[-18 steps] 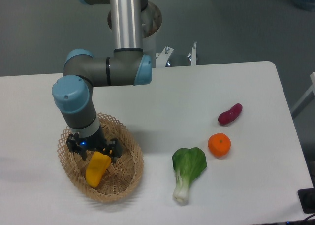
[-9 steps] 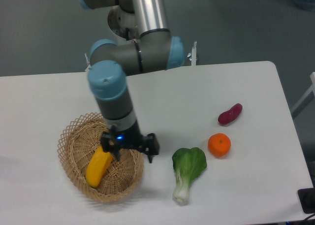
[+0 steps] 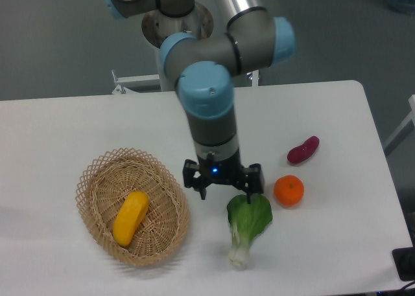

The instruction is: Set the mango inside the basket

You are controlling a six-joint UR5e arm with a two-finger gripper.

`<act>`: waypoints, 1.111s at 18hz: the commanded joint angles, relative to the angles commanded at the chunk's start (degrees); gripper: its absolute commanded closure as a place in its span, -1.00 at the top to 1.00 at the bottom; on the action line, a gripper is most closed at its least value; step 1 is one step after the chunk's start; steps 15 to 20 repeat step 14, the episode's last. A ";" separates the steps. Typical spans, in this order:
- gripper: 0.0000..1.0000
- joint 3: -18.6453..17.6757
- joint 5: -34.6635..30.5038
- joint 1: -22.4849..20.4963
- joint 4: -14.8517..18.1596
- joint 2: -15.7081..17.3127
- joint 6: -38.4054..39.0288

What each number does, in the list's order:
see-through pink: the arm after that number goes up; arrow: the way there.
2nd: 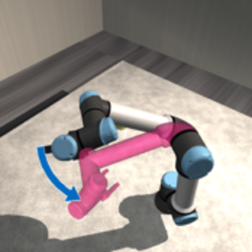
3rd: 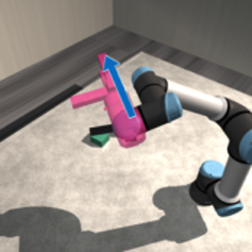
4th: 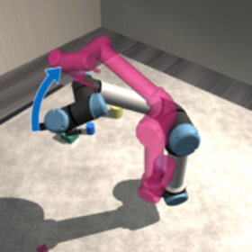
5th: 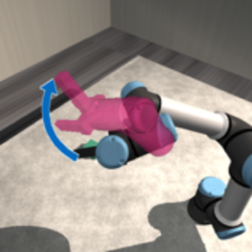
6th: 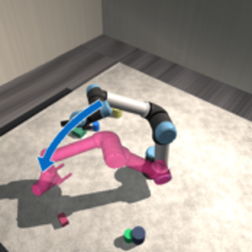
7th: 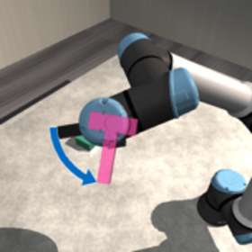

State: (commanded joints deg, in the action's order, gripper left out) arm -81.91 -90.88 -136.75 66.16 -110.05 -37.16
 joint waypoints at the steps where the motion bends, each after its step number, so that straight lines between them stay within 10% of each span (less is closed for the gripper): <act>1: 1.00 -0.09 0.09 -0.35 0.89 0.79 -1.94; 20: 1.00 -1.67 0.61 -1.58 2.13 2.82 -3.19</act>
